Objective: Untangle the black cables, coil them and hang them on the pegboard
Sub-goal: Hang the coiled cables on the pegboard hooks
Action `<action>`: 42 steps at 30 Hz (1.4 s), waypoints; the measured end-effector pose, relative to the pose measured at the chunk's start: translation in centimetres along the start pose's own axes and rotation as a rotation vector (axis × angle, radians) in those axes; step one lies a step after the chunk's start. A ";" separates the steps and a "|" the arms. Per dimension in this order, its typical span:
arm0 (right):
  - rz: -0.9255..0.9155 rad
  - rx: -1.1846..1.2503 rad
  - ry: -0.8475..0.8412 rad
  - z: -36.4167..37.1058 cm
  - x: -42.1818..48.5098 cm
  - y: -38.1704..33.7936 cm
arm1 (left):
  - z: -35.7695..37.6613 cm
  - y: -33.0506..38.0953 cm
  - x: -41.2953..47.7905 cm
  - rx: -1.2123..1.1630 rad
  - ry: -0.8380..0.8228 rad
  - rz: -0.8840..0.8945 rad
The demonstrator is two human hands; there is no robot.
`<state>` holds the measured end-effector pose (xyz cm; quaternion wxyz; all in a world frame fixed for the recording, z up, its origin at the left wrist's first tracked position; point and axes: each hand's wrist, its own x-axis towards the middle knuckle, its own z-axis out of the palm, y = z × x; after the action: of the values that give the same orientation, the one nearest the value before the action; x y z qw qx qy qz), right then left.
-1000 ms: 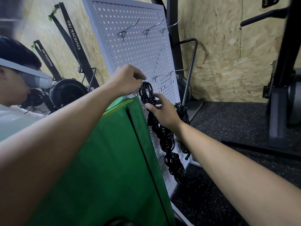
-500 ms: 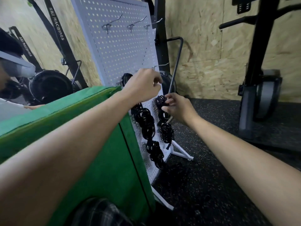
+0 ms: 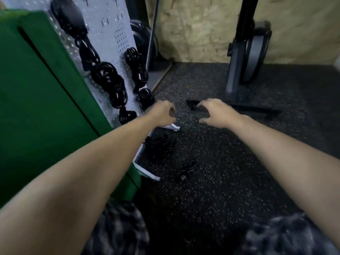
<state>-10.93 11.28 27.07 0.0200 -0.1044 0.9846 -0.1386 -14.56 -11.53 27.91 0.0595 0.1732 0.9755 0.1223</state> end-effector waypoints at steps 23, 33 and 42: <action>0.062 -0.086 -0.472 19.1 4.8 8.1 | 30.4 -6.9 5.3 -0.262 -0.526 -0.383; 0.048 0.073 -0.293 9.5 4.1 3.8 | 9.9 -2.1 6.6 -0.239 -0.260 -0.131; 0.023 0.467 0.307 -0.3 4.4 -2.0 | -11.7 3.4 4.5 -0.078 0.031 0.181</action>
<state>-14.88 8.54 27.91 -0.1043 -0.0635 0.9187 -0.3755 -19.48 -9.39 39.75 0.0400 0.2561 0.9511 0.1678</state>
